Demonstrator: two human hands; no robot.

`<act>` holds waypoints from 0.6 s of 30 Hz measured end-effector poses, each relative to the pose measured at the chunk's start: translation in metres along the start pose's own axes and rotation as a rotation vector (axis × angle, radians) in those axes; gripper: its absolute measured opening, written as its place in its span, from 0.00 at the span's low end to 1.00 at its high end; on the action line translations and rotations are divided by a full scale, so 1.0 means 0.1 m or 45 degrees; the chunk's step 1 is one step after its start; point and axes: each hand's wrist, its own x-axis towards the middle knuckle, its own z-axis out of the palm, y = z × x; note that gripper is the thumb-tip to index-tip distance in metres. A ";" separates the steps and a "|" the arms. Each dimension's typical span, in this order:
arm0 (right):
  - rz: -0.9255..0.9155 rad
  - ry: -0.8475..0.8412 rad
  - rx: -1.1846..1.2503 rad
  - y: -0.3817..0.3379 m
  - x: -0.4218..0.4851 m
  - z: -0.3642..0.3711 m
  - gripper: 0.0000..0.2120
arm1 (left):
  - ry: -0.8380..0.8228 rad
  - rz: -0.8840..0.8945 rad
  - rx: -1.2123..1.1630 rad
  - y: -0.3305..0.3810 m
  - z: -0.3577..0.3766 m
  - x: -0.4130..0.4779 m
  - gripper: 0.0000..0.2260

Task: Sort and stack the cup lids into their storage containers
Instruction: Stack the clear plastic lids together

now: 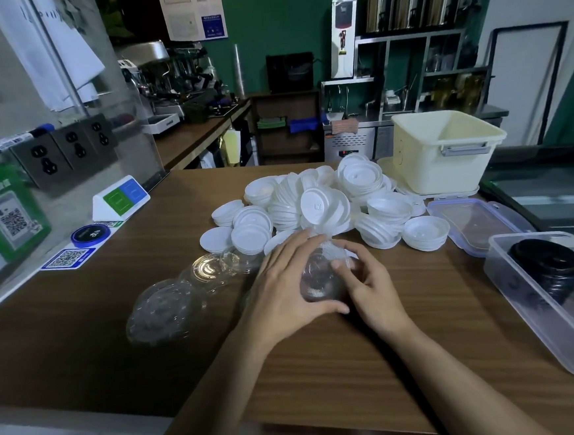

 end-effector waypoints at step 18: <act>-0.015 0.107 -0.056 -0.06 -0.04 0.01 0.18 | 0.096 -0.183 0.039 -0.20 -0.31 -0.57 0.30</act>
